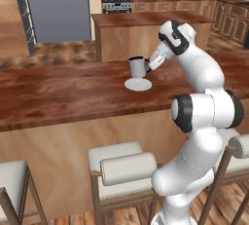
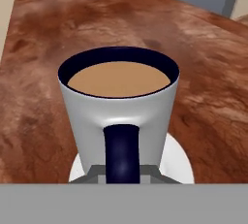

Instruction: Pick the cup of tea, navigate to the dining table, and place it on the saucer.

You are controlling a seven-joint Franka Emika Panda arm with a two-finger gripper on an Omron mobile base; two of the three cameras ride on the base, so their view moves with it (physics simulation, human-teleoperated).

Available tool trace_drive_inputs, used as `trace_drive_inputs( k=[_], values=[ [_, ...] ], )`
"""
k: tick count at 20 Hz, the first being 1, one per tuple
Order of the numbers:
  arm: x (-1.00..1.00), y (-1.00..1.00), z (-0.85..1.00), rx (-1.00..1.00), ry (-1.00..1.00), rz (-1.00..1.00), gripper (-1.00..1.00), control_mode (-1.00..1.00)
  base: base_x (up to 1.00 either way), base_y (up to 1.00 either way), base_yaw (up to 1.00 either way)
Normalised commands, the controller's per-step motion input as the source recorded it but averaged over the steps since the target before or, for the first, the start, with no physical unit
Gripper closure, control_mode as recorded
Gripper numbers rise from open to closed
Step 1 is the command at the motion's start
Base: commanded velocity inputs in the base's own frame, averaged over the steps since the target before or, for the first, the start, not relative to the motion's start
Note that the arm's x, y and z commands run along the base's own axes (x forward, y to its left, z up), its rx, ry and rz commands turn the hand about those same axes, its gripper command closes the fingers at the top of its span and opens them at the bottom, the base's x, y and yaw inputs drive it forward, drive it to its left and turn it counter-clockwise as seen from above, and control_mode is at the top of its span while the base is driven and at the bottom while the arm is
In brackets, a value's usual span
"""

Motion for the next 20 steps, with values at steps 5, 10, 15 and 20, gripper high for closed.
trace_drive_inputs(
  k=[5,10,15,20],
  values=[
    [0.00,0.00,-0.22,0.00,0.07,0.02,1.00,-1.00,0.00,0.00,0.00],
    [0.00,0.00,-0.43,0.00,0.00,0.00,1.00,-1.00,0.00,0.00,0.00],
    [0.00,0.00,-0.64,0.00,-0.01,0.00,1.00,-1.00,0.00,0.00,0.00],
    [0.07,0.00,-0.08,0.00,-0.09,0.00,1.00,-1.00,0.00,0.00,0.00]
  ],
)
